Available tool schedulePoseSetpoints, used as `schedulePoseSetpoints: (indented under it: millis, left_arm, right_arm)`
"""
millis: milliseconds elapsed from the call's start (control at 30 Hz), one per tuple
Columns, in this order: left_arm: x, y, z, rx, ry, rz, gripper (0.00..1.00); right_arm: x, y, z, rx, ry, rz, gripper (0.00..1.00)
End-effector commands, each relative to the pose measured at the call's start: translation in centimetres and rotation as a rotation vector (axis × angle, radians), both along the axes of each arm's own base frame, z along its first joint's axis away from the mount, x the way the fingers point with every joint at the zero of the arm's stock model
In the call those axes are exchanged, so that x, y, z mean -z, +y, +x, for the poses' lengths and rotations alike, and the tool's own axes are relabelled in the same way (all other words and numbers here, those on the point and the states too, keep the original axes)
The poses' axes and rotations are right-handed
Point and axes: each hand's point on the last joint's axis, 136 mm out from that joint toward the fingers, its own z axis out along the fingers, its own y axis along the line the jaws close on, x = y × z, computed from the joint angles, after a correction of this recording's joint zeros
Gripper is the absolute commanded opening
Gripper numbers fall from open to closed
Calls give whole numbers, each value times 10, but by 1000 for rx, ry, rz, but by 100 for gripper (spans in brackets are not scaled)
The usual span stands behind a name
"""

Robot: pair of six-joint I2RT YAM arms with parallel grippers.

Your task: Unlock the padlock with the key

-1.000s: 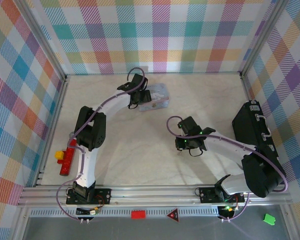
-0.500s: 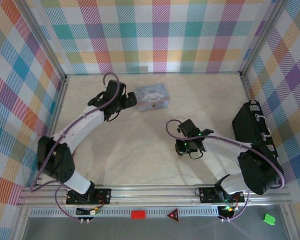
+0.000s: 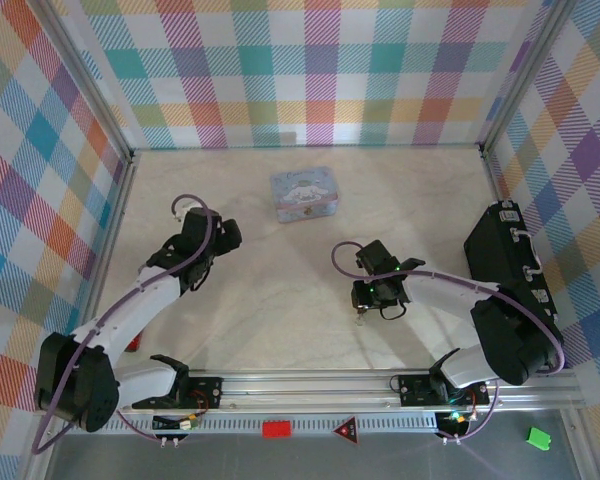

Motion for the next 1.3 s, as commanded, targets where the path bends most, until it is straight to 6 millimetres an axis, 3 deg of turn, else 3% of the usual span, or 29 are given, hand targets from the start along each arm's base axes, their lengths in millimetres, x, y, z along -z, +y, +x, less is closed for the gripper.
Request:
schedulePoseSetpoints:
  millis: [0,267,367,433,533,633,700,833,1000,1133,1267]
  left_arm:
    - [-12,18,2,-68,-73,39,99]
    - [-7,37,-4,-135,-61,130,100]
    - [-30,50,1,-174,-104,204,100]
    - [-53,61,8,-222,-174,250,100]
    - [-68,69,19,-261,-244,229,100]
    - [-68,67,34,-252,-273,246,100]
    - [-60,65,44,-224,-275,310,100]
    - [-41,76,48,-231,-238,455,100]
    - [-5,81,46,-217,-146,520,100]
    - [31,79,49,-122,-118,495,100]
    - [45,80,49,-90,-169,452,100]
  right_arm:
    - [-12,-4,4,13,-26,-16,29]
    - [-44,-10,11,-4,-114,-36,45]
    - [-68,-16,23,-5,-196,-64,52]
    - [-101,-22,43,12,-315,-101,60]
    - [-150,-27,72,28,-496,-138,69]
    - [-169,-32,95,-4,-634,-210,74]
    - [-177,-48,112,30,-732,-317,79]
    - [-176,-59,132,9,-832,-335,84]
    - [-145,-80,144,58,-802,-294,84]
    - [-120,-101,153,118,-783,-321,84]
    - [-111,-116,163,161,-826,-316,84]
